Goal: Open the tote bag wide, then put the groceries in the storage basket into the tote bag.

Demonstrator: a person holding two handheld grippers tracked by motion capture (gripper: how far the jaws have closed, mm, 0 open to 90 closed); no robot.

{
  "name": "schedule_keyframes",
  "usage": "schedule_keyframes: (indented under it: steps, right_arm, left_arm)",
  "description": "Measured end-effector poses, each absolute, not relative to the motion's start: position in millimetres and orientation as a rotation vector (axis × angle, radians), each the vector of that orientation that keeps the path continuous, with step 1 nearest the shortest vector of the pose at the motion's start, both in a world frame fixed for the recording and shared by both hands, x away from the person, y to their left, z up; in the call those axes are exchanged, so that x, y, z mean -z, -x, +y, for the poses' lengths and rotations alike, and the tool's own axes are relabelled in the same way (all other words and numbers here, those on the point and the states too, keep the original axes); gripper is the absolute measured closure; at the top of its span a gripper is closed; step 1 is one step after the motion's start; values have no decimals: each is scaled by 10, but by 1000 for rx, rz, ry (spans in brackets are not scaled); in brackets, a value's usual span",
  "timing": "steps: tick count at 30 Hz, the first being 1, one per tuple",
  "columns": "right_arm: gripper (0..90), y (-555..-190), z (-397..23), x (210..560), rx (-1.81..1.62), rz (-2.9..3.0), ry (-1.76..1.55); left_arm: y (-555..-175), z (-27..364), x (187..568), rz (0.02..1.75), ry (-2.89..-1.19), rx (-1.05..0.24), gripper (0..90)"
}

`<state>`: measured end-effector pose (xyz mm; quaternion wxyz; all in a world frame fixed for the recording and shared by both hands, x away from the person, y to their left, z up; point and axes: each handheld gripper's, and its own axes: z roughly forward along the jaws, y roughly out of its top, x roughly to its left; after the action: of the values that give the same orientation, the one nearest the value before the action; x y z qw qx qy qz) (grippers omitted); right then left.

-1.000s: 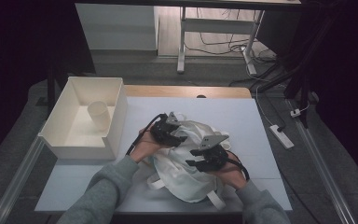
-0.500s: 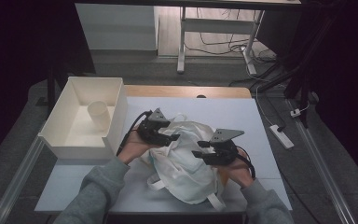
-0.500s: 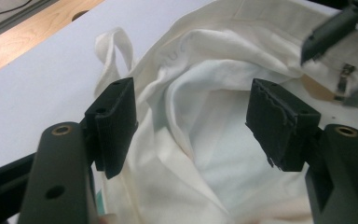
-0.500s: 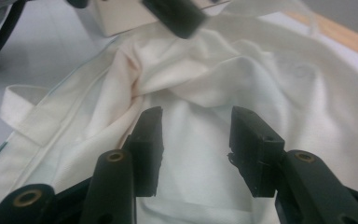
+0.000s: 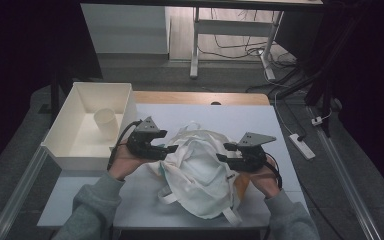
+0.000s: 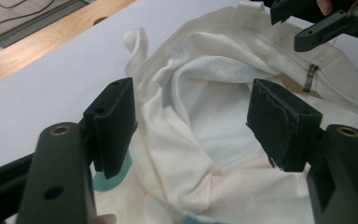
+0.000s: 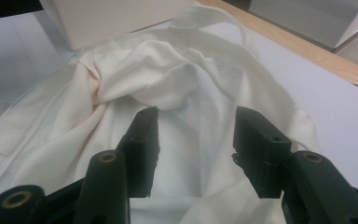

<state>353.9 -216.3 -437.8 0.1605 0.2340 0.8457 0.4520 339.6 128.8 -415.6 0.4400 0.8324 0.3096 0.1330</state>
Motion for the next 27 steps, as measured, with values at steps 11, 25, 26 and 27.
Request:
schedule_keyframes:
  steps: [11, 25, 26, 27]
  right_arm:
    - [493, -3555, -2250, 4364, -1265, 2396, -690]
    - [491, -3553, -2245, 4396, -1233, 2404, -694]
    - [491, -3550, -2242, 4401, -1230, 2407, -694]
    - [491, -3543, -2239, 4407, -1227, 2409, -697]
  left_arm:
    - [-3293, 1654, 3996, 823, -1995, -385, 319]
    - [-3437, 2032, 3985, 949, -1949, -440, 312]
    - [-3459, 2085, 3983, 970, -1943, -452, 312]
    - [-3476, 2133, 3982, 984, -1933, -453, 311]
